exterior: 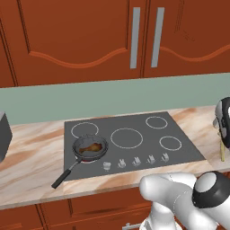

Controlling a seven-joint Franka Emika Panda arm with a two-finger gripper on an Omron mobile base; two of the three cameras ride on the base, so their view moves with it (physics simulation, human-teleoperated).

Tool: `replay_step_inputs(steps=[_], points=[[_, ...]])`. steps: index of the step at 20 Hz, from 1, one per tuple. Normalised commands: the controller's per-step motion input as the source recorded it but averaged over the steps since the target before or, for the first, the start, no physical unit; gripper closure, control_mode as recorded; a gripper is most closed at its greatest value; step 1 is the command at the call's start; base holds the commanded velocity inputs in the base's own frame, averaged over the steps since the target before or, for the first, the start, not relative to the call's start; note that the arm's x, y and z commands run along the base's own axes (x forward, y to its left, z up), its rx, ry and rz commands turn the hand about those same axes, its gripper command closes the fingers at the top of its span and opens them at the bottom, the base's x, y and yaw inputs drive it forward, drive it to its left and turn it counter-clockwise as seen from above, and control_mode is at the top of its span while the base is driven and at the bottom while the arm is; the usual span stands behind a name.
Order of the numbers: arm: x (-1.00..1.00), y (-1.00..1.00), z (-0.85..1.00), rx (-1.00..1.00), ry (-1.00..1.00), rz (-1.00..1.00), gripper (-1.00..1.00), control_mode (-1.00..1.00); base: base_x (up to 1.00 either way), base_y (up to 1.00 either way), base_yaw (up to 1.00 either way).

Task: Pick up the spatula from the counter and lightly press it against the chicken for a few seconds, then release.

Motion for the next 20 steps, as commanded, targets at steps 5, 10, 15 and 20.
replay_step_inputs(steps=[5,10,15,20], points=[[0.00,-0.18,-0.21,0.00,0.00,0.00,-1.00,-1.00,0.00,0.00,0.00],[0.00,-0.21,-0.20,0.00,0.01,0.00,-1.00,-1.00,0.00,0.00,0.00],[0.00,-0.18,-0.15,0.00,0.00,0.00,-1.00,-1.00,0.00,0.00,0.00],[0.00,-0.14,-0.14,0.00,0.00,0.00,-1.00,-1.00,0.00,0.00,0.00]])
